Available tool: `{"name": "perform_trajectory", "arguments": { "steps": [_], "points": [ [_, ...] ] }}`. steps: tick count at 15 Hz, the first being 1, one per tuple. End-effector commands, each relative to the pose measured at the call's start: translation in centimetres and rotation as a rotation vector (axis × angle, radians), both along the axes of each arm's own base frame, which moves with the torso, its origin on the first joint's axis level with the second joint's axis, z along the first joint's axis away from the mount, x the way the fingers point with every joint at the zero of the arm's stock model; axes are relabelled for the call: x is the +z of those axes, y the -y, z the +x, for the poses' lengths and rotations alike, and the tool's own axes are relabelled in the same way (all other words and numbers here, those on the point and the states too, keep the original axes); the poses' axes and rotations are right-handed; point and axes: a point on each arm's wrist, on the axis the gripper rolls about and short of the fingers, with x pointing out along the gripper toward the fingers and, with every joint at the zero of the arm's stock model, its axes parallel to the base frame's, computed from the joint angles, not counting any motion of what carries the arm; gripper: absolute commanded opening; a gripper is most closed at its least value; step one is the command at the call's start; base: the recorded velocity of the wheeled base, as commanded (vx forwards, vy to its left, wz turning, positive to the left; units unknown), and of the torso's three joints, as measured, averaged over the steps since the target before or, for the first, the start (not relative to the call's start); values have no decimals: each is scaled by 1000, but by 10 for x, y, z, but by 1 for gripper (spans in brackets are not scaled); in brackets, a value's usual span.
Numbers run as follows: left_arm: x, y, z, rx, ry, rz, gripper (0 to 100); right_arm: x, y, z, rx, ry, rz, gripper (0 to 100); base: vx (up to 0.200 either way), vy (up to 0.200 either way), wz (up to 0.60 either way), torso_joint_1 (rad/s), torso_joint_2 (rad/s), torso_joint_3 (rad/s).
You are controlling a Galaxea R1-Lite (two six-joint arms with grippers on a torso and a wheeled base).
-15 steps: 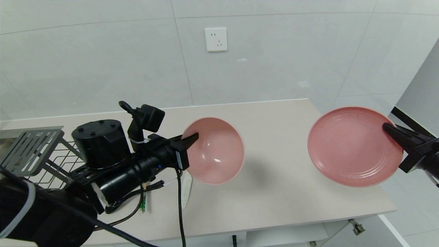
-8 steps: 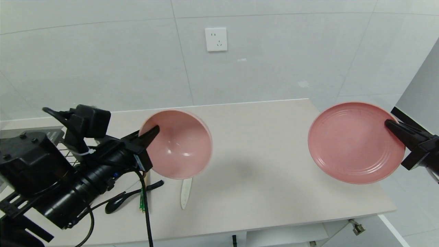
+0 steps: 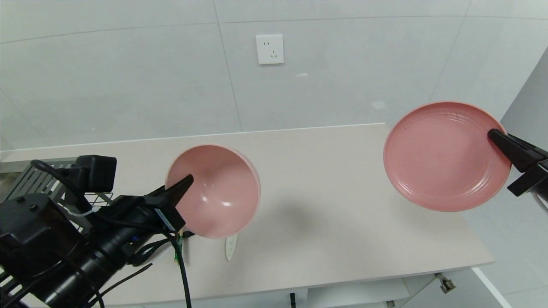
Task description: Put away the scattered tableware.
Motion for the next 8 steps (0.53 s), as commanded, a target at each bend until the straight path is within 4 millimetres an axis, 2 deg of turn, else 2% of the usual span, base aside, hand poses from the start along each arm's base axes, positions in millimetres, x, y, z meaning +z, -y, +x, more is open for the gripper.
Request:
{"name": "perform_trajectory", "arguments": {
  "steps": [1, 2, 3, 7, 8],
  "points": [
    [-16, 9, 3, 37, -40, -5, 0, -2, -4, 1, 23, -11, 4, 0, 0, 0, 0, 0, 0, 0],
    [-36, 13, 18, 163, -81, -22, 0, -5, -6, 5, 32, -25, 7, 0, 0, 0, 0, 0, 0, 0],
    [-35, 15, 25, 240, -73, -49, 0, -7, -7, 7, 33, -31, 5, 0, 0, 0, 0, 0, 0, 0],
    [-13, 39, 19, 140, 8, -135, 0, -19, -10, 21, 36, -54, -8, 0, 0, 0, 0, 0, 0, 0],
    [-3, 47, 12, 95, 38, -157, 0, -23, -11, 21, 34, -67, -26, 0, 0, 0, 0, 0, 0, 0]
  ]
}}
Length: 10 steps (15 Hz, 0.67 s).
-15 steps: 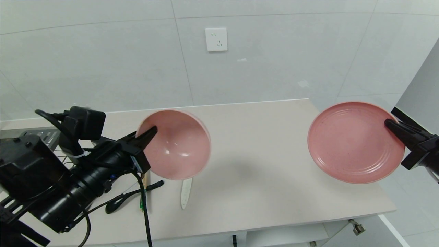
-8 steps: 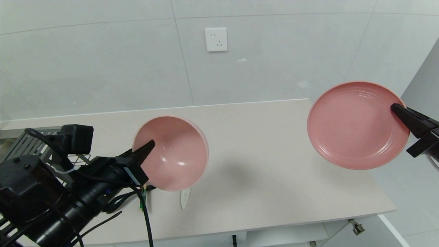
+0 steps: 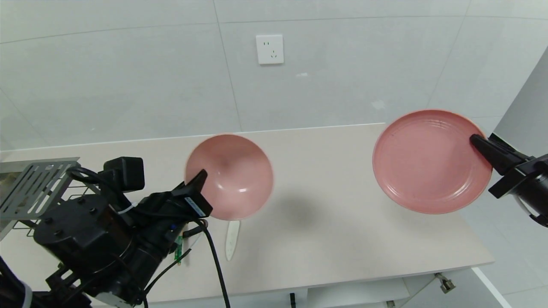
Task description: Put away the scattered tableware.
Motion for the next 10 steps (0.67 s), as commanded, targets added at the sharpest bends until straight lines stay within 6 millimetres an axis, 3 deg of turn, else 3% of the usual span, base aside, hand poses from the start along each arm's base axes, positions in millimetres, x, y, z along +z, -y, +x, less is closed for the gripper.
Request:
{"name": "perform_trajectory", "arguments": {
  "steps": [1, 2, 3, 5, 10],
  "points": [
    [10, 11, -12, -62, 38, -16, 0, -13, -3, 6, 7, -58, -14, 0, 0, 0, 0, 0, 0, 0],
    [11, 7, -22, -79, 51, 44, 0, -16, -7, 4, 27, -68, -17, 0, 0, 0, 0, 0, 0, 0],
    [4, -8, -36, -100, 60, 224, 0, -17, -9, 1, 42, -75, -20, 0, 0, 0, 0, 0, 0, 0],
    [9, -10, -38, -176, 145, 377, 0, -15, -11, -2, 52, -62, -18, 0, 0, 0, 0, 0, 0, 0],
    [0, -28, -67, -182, 105, 398, 0, -7, -17, -11, 87, -21, -21, 0, 0, 0, 0, 0, 0, 0]
  ]
}}
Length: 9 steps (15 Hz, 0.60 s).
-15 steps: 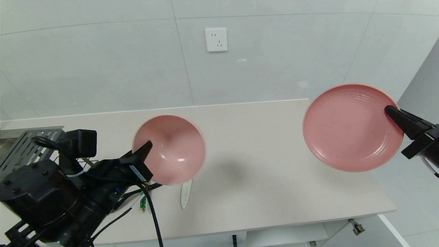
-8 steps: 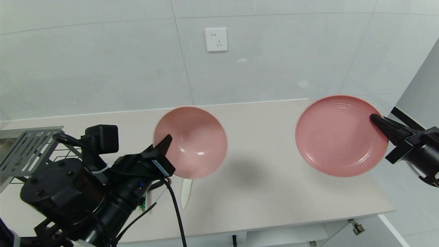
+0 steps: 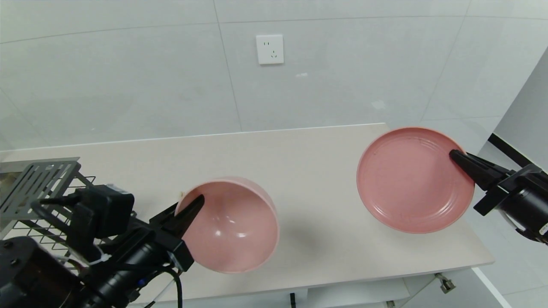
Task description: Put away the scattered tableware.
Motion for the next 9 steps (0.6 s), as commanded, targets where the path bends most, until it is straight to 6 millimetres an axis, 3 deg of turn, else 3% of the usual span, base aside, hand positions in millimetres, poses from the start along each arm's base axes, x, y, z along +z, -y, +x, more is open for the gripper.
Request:
{"name": "perform_trajectory", "arguments": {
  "steps": [1, 4, 7, 8, 9],
  "points": [
    [2, -11, -17, 2, 13, -9, 0, 4, 1, -8, 3, 22, 4, 0, 0, 0, 0, 0, 0, 0],
    [6, -14, -22, -1, 30, -47, 0, 2, 3, -19, 2, 20, 4, 0, -200, 0, 0, 4, 1, 5],
    [8, -15, -23, -2, 36, -56, 0, 0, 2, -14, 3, 5, 1, 0, -200, 0, 0, 10, 4, 1],
    [8, -15, -23, -1, 32, -61, 0, -2, 2, -12, 3, -4, -1, 0, -200, 200, 0, -12, -7, 2],
    [7, -14, -23, -3, 24, -67, 0, -2, 2, -12, 3, -5, -1, 0, 0, 0, 0, 0, 0, 0]
  ]
}}
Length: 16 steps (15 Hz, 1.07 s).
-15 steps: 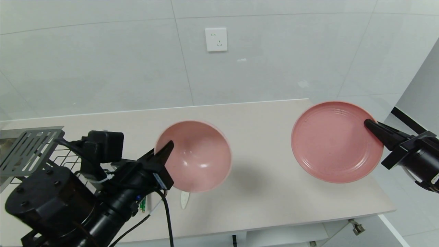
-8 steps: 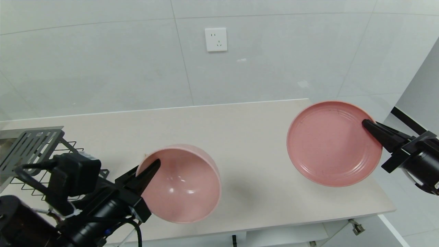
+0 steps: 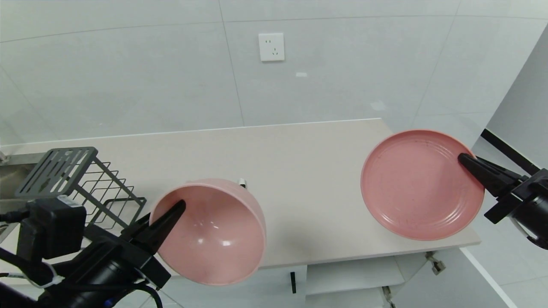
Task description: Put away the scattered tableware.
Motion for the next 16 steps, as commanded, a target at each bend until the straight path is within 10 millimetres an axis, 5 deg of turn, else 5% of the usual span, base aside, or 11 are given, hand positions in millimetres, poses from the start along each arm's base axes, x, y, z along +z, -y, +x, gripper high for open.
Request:
{"name": "perform_trajectory", "arguments": {
  "steps": [1, 5, 16],
  "points": [
    [0, 0, 0, 0, 0, -2, 0, -1, 0, 1, 1, -6, -1, 0, 0, 0, 0, 0, 0, 0],
    [0, 0, 0, 1, 1, 5, 0, 0, 0, 1, 1, 0, 0, 0, 0, 0, -450, -5, -3, 5],
    [1, -4, -15, -9, -17, 81, 0, 1, 0, -1, 0, 8, 1, 0, 0, 0, 0, 0, 0, 0]
  ]
}}
